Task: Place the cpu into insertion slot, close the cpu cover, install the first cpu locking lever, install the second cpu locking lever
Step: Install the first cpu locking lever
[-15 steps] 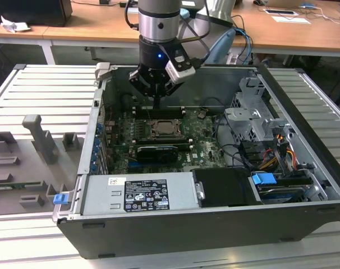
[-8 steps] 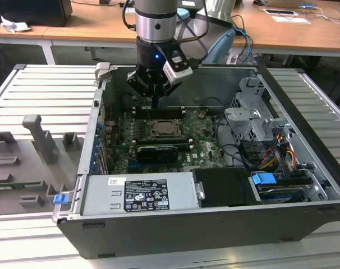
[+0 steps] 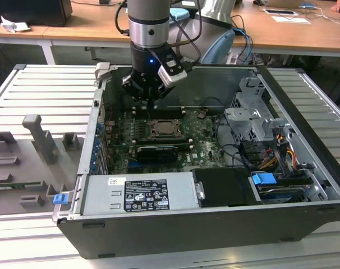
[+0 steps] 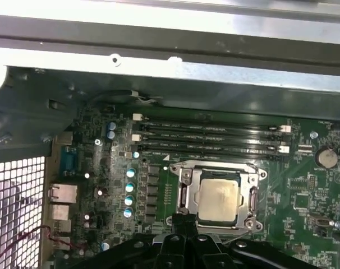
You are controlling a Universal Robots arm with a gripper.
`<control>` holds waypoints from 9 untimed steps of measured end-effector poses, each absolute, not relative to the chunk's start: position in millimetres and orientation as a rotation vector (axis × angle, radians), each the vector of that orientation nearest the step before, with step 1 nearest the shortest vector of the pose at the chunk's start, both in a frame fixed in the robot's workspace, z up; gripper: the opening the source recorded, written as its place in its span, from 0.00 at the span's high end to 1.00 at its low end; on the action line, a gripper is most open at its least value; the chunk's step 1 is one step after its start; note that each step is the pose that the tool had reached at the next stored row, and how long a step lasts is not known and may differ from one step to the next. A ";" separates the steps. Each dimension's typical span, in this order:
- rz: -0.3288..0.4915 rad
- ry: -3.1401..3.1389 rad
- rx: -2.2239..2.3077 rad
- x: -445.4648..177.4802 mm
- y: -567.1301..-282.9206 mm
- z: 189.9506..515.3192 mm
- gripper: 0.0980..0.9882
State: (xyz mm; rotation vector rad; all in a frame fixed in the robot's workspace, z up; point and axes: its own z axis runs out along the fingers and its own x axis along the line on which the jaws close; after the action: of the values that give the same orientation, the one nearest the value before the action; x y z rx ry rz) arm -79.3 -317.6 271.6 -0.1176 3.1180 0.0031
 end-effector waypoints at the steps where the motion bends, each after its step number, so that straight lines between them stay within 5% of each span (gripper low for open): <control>1: 0.004 3.118 -0.118 -82.1 -316.6 270.1 0.99; 9: 0.005 3.118 -0.118 -99.0 -308.4 267.0 0.99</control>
State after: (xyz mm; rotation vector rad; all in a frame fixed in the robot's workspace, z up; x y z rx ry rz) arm -99.0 -308.4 267.0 -0.1184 3.1177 0.0051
